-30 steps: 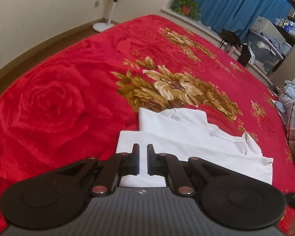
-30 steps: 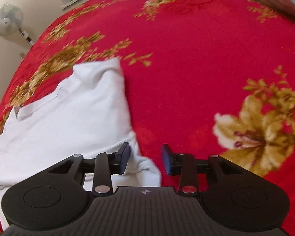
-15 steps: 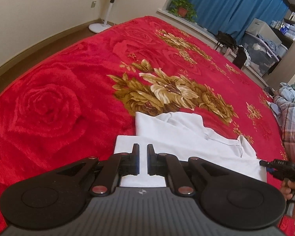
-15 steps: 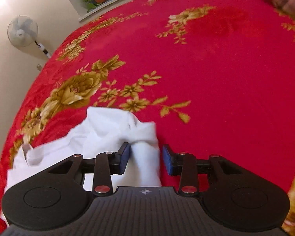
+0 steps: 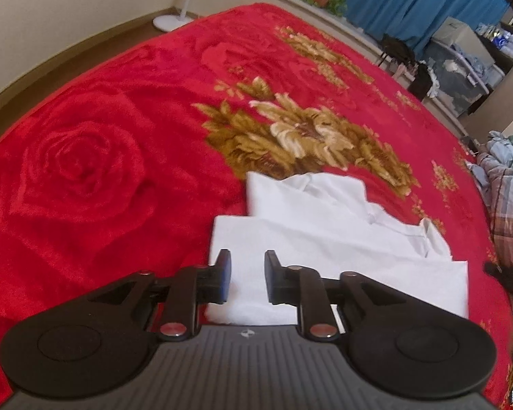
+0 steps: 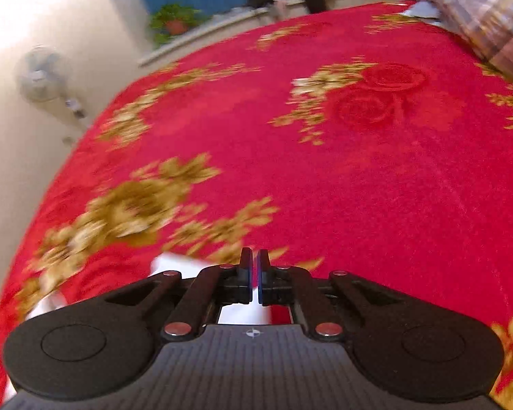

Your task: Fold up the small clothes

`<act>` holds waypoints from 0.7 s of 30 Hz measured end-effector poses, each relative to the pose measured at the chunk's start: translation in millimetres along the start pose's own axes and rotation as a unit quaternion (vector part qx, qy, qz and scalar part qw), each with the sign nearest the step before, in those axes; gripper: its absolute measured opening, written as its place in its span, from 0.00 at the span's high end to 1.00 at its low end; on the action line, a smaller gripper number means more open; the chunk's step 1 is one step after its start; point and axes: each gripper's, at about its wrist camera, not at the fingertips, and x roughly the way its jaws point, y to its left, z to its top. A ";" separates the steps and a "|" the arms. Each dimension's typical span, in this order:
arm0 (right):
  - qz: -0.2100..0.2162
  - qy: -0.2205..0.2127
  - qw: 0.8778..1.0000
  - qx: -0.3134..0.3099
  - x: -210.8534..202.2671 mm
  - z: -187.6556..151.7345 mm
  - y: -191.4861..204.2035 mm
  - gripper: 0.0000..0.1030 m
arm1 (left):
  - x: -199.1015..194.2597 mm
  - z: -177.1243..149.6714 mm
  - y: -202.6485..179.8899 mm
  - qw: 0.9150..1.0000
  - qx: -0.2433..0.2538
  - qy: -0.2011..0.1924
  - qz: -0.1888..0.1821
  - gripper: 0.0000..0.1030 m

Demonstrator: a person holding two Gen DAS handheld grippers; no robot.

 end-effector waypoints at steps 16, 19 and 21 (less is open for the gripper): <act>-0.003 0.089 0.986 0.144 -40.4 -123.3 -7.0 0.68 | 15.3 -16.5 28.6 0.997 -0.057 0.050 -0.008 0.70; 0.014 0.083 0.972 0.220 -37.9 -126.6 -26.7 0.68 | 22.4 -18.9 30.9 0.996 -0.070 0.056 -0.012 0.70; 0.021 0.074 0.969 0.234 -39.3 -125.5 -31.6 0.79 | 27.8 -20.1 31.5 0.996 -0.073 0.058 -0.011 0.71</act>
